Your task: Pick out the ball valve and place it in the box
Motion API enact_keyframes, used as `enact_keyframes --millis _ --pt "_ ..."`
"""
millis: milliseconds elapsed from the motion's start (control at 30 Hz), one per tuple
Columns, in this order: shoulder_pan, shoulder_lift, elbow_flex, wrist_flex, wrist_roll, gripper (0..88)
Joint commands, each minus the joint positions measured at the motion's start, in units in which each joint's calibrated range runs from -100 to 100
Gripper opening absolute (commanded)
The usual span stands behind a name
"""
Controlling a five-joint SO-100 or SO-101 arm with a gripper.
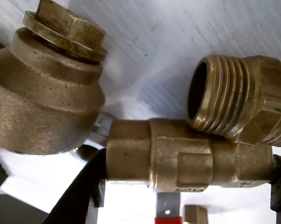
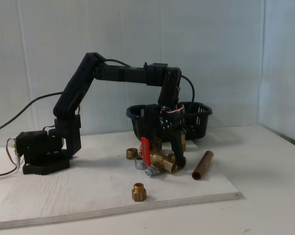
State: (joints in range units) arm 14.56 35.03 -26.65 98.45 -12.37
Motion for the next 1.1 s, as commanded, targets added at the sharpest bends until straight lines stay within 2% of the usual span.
enact_keyframes --millis 0,400,567,667,1067 --pt "0.6 -0.6 -2.2 0.5 0.2 34.9" --pt "0.7 -0.6 -2.2 0.6 0.0 34.5" --pt "0.7 -0.6 -2.2 0.6 -0.1 23.0" --pt "0.8 -0.6 -2.2 0.6 -0.1 19.4" --pt "0.8 -0.7 -2.3 0.6 0.1 18.8"
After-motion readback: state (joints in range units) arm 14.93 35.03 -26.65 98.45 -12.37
